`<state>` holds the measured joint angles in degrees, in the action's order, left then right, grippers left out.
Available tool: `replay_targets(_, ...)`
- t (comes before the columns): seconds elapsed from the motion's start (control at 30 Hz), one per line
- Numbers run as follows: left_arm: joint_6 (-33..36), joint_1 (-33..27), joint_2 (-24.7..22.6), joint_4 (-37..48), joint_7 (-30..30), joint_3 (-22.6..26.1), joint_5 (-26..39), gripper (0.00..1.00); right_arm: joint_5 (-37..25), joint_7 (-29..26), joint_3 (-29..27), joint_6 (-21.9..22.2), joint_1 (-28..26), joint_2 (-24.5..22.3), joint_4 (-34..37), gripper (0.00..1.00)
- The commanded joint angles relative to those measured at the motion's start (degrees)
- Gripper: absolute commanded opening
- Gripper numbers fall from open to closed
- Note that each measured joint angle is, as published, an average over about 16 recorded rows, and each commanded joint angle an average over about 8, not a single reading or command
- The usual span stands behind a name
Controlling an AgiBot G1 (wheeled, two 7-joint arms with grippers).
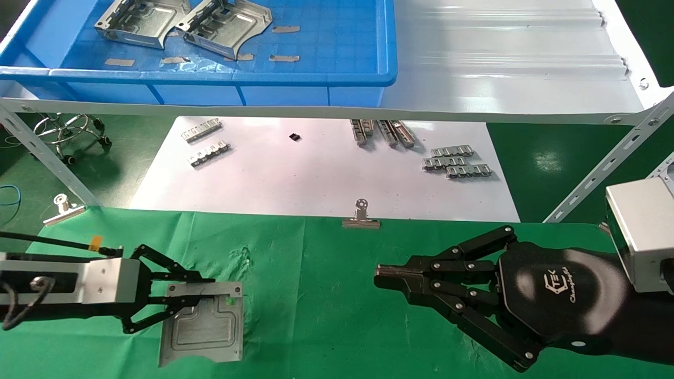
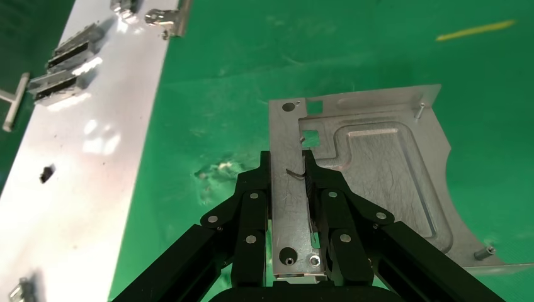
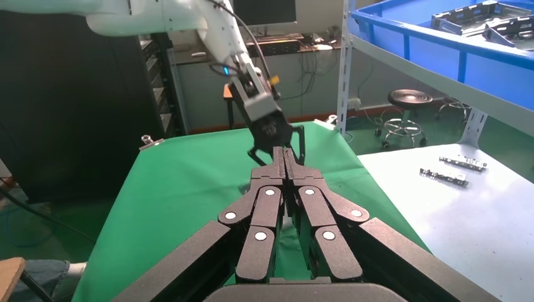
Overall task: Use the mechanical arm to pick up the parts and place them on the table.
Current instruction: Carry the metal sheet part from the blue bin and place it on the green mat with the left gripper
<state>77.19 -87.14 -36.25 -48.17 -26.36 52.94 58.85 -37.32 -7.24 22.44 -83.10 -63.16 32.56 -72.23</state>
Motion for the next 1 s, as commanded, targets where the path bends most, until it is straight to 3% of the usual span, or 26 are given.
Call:
replay_targets(0.03, -2.54, 1.19, -0.71, -0.02, -1.44, 0.08, 0.72, 0.00, 0.00, 0.00, 0.00, 0.00, 0.00, 0.00, 0.00, 0.00)
replay_targets(0.23, -6.76, 2.73, -2.36, 0.97, -4.39, 0.01, 1.82, 0.01, 0.00, 0.00, 0.00, 0.00, 0.00, 0.00, 0.00, 0.00)
replay_targets(0.27, -7.21, 2.83, -2.61, 1.20, -4.83, 0.03, 2.04, 0.05, 0.00, 0.00, 0.00, 0.00, 0.00, 0.00, 0.00, 0.00)
replay_targets(0.5, -8.52, 3.39, -3.93, 2.71, -7.91, -0.14, 2.39, 0.90, 0.00, 0.00, 0.00, 0.00, 0.00, 0.00, 0.00, 0.00)
replay_targets(0.53, -8.54, 3.45, -4.06, 2.98, -8.31, -0.21, 2.28, 0.98, 0.00, 0.00, 0.00, 0.00, 0.00, 0.00, 0.00, 0.00)
replay_targets(1.0, -6.22, 2.77, -4.31, 6.36, -10.14, -1.14, 0.45, 1.00, 0.01, 0.00, 0.01, 0.00, 0.00, 0.00, 0.00, 0.00)
